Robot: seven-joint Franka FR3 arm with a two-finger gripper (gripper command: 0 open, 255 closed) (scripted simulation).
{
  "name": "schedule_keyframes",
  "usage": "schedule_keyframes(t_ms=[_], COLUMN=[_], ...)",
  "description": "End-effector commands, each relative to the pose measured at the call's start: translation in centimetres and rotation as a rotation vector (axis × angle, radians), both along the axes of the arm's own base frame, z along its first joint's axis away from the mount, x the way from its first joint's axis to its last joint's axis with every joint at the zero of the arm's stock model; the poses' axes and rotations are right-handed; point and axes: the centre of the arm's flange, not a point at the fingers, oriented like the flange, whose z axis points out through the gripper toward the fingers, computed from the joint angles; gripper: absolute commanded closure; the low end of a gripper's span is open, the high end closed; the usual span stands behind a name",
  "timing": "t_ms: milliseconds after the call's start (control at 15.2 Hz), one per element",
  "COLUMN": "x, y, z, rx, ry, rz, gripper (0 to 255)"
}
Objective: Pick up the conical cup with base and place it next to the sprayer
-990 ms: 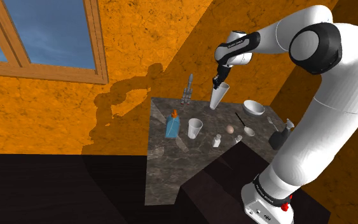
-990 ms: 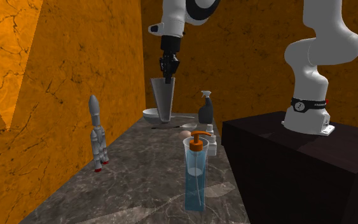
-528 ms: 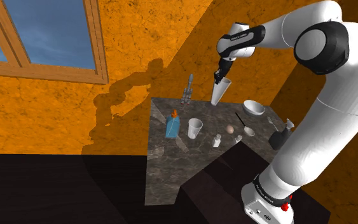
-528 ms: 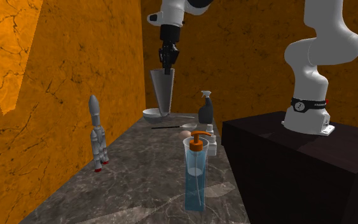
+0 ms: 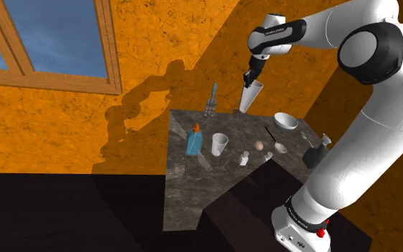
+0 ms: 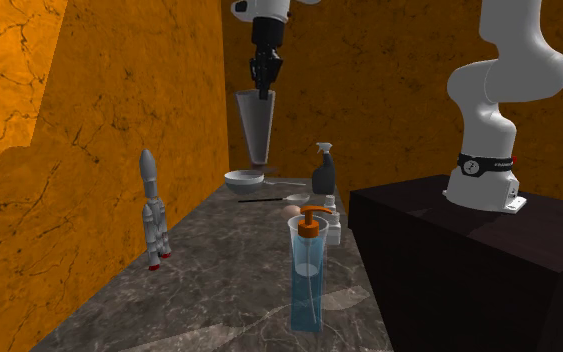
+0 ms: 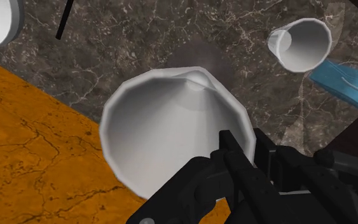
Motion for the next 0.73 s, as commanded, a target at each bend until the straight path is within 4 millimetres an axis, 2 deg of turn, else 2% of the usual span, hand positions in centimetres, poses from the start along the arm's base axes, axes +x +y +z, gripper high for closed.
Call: schedule_keyframes(t_ms=[0, 660], x=[0.0, 0.0], y=[0.0, 0.0], z=[1.0, 6.3], rx=[0.0, 0.0], ry=[-0.001, -0.001], rz=[0.0, 0.0], gripper=[255, 255])
